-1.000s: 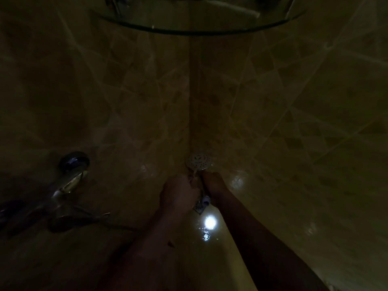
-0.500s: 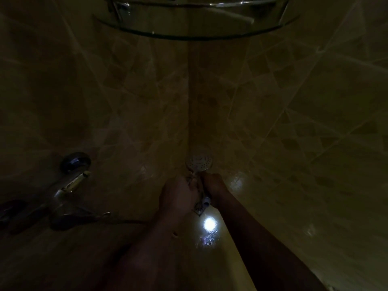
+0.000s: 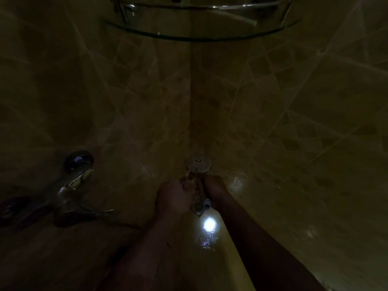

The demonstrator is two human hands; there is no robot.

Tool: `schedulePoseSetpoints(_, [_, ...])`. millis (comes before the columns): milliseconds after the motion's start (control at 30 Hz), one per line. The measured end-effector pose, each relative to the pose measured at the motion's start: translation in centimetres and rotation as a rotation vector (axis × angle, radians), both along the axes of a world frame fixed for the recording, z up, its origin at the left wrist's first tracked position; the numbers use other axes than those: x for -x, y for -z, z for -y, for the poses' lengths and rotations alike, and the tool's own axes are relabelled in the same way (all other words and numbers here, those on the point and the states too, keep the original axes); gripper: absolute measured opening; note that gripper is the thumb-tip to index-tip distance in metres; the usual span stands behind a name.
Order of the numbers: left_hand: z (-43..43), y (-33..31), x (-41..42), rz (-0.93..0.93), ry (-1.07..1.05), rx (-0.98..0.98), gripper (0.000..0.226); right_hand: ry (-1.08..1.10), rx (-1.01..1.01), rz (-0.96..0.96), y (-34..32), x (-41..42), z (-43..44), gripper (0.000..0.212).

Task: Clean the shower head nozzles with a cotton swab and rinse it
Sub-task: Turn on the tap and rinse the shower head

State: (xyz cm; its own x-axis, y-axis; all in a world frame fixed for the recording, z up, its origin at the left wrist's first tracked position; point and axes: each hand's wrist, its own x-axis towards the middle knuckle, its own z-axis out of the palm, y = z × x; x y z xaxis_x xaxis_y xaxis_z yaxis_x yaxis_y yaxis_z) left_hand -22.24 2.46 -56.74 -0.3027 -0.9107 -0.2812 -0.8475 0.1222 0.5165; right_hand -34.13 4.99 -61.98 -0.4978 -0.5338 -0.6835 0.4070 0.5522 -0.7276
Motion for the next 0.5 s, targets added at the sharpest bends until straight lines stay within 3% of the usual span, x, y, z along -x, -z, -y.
schedulePoseSetpoints(200, [-0.8,0.1,1.2,0.026,0.023,-0.001,0.042,-0.003,-0.002,0.002,-0.5,-0.4,-0.1,0.022])
schedulePoseSetpoints(500, [-1.0,1.0,-1.1,-0.063,0.041,0.022,0.052,0.026,0.035,0.051,-0.5,-0.3,-0.4,0.03])
